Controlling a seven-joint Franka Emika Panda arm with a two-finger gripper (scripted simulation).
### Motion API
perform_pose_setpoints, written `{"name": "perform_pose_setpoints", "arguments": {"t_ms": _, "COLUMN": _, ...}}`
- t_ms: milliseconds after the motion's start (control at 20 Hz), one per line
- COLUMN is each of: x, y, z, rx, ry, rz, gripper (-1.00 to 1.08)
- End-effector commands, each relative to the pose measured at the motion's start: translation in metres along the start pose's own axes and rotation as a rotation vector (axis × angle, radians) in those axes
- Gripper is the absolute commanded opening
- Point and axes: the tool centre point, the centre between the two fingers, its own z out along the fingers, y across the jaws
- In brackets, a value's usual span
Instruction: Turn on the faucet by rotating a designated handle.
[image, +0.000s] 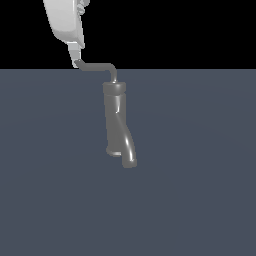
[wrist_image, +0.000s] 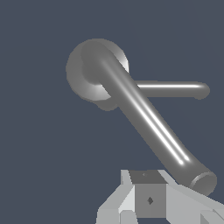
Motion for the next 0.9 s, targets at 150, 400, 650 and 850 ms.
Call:
{"name": "perform_pose_setpoints", "arguments": {"t_ms": 150, "x": 0.018, "y": 0.019, "z": 0.0, "rx": -0.006, "ry": 0.001, "rz": 0.009, "gripper": -1.0}}
{"name": "perform_pose_setpoints", "arguments": {"t_ms": 400, "x": 0.03, "y": 0.035, "z": 0.0, "rx": -0.006, "ry": 0.001, "rz": 0.009, "gripper": -1.0}}
{"name": "perform_pose_setpoints", "arguments": {"t_ms": 650, "x": 0.043, "y": 0.051, "z": 0.0, "rx": -0.008, "ry": 0.001, "rz": 0.01, "gripper": -1.0}}
{"name": "perform_pose_setpoints", "arguments": {"t_ms": 850, "x": 0.043, "y": 0.05, "z": 0.0, "rx": -0.005, "ry": 0.001, "rz": -0.002, "gripper": -1.0}}
